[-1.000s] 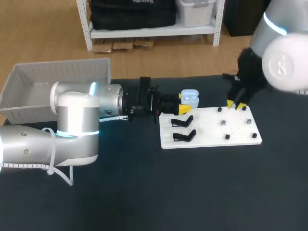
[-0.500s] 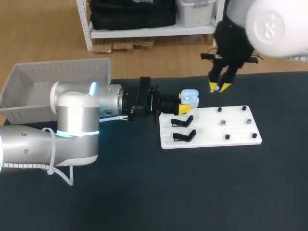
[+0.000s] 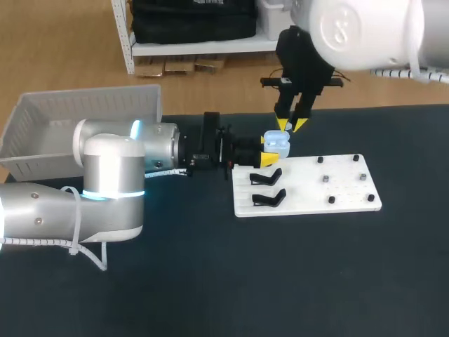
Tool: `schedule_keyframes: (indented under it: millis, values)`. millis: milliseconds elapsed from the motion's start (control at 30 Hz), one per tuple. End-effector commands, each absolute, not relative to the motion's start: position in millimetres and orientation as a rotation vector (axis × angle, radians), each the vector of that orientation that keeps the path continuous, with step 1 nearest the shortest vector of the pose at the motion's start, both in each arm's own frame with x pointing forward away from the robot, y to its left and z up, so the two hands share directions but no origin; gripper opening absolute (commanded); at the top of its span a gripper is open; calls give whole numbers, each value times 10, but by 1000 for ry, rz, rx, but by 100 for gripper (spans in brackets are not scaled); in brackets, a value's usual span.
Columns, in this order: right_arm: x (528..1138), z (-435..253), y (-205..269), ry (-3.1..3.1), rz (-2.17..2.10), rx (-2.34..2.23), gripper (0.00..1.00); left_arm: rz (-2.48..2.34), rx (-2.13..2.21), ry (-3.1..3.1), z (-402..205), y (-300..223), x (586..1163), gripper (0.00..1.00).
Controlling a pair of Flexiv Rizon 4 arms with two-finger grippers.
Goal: Pick up each earbud case from the left stands, insert the matching earbuds, close the lid, and place the case in the box.
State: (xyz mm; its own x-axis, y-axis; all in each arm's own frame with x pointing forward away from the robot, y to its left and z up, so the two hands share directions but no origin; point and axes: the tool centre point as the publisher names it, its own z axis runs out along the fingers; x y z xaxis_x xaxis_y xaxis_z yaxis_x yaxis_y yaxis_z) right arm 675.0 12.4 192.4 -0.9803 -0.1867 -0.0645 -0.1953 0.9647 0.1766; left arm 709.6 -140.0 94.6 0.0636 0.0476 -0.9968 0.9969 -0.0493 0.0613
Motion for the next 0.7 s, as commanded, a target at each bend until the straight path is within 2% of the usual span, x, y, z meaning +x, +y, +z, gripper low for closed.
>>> schedule_keyframes:
  millis: [33,700]
  values:
    - [6750,1931,125,3068,282,-298,0,-1167,1304,1174,937,-1403,7081,0]
    - [6817,1791,306,3097,243,-599,0,-1167,1304,1174,937,-1403,7081,0]
